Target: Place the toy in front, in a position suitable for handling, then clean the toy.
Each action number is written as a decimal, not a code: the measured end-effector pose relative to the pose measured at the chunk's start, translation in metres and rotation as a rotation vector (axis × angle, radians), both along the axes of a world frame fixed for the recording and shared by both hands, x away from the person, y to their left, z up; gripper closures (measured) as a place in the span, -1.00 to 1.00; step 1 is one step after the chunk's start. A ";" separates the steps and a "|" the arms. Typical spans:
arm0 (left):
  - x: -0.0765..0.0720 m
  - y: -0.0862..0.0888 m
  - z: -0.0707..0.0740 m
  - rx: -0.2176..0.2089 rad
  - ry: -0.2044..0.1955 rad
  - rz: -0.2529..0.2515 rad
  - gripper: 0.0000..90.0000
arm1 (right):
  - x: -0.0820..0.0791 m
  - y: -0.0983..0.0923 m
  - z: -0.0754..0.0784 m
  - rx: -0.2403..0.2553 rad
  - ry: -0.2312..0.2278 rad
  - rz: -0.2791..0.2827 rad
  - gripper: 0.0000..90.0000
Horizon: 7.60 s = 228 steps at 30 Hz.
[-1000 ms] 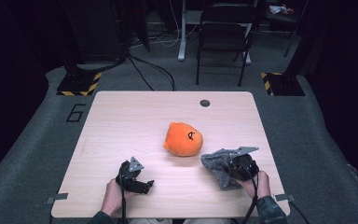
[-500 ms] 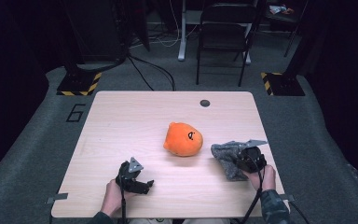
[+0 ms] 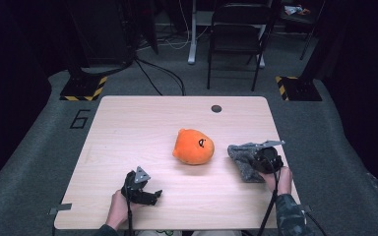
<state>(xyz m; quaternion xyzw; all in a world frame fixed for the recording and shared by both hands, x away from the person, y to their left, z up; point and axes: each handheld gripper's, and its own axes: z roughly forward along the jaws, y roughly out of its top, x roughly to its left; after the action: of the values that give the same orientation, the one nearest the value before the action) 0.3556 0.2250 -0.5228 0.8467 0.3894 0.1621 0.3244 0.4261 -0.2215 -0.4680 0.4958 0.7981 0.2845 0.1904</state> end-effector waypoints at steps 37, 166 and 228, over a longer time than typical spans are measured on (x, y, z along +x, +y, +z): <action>0.001 0.000 0.001 0.005 0.012 -0.004 -0.75 | 0.014 -0.016 -0.007 0.057 0.016 -0.098 -0.57; 0.067 -0.077 0.039 -0.323 -0.150 -0.117 0.87 | 0.011 -0.013 -0.018 0.047 0.019 -0.146 0.74; 0.062 -0.076 0.038 -0.301 -0.177 -0.145 0.85 | 0.020 0.142 0.045 0.065 -0.121 0.239 0.67</action>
<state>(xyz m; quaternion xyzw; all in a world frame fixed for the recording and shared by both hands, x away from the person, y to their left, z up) 0.4175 0.1486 -0.4853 0.7969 0.3173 0.1520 0.4910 0.4457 -0.0796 -0.4226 0.3853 0.8288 0.3602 0.1867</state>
